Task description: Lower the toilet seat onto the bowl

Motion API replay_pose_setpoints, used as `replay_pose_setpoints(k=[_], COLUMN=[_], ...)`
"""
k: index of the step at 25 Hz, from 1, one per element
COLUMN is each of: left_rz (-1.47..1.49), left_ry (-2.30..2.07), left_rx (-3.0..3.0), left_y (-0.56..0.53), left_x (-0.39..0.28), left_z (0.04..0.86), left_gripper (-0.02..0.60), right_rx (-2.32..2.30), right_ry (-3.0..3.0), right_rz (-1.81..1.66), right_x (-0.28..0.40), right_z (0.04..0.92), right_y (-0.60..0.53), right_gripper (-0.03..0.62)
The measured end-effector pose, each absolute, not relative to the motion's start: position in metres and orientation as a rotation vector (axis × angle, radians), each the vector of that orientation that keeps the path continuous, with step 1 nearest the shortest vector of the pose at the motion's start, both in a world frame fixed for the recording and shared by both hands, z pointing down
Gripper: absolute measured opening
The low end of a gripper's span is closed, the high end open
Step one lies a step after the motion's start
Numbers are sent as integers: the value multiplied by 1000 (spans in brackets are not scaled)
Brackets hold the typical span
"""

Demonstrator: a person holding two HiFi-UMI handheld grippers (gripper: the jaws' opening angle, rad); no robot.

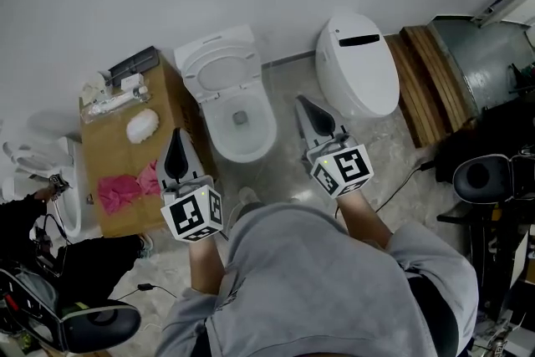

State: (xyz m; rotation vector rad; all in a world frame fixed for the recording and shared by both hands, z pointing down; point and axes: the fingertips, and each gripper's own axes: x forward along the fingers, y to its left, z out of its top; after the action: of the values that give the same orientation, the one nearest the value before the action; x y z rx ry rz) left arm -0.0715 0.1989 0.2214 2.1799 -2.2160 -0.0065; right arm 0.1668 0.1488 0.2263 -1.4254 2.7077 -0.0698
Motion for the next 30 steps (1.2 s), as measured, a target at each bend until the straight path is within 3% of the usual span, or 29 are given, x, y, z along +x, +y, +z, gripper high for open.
replay_pose_setpoints(k=[16, 30], left_rz=[-3, -24], left_ry=[-2166, -2161], left_rx=[2192, 2170], left_y=[166, 154], left_x=[-181, -196], left_z=[233, 239], left_gripper=[0, 0], right_rx=[-1478, -1478], right_ry=[2694, 2705], right_rz=[-95, -91], right_x=[63, 46], right_z=[228, 228], right_y=[116, 95], right_gripper=[0, 0])
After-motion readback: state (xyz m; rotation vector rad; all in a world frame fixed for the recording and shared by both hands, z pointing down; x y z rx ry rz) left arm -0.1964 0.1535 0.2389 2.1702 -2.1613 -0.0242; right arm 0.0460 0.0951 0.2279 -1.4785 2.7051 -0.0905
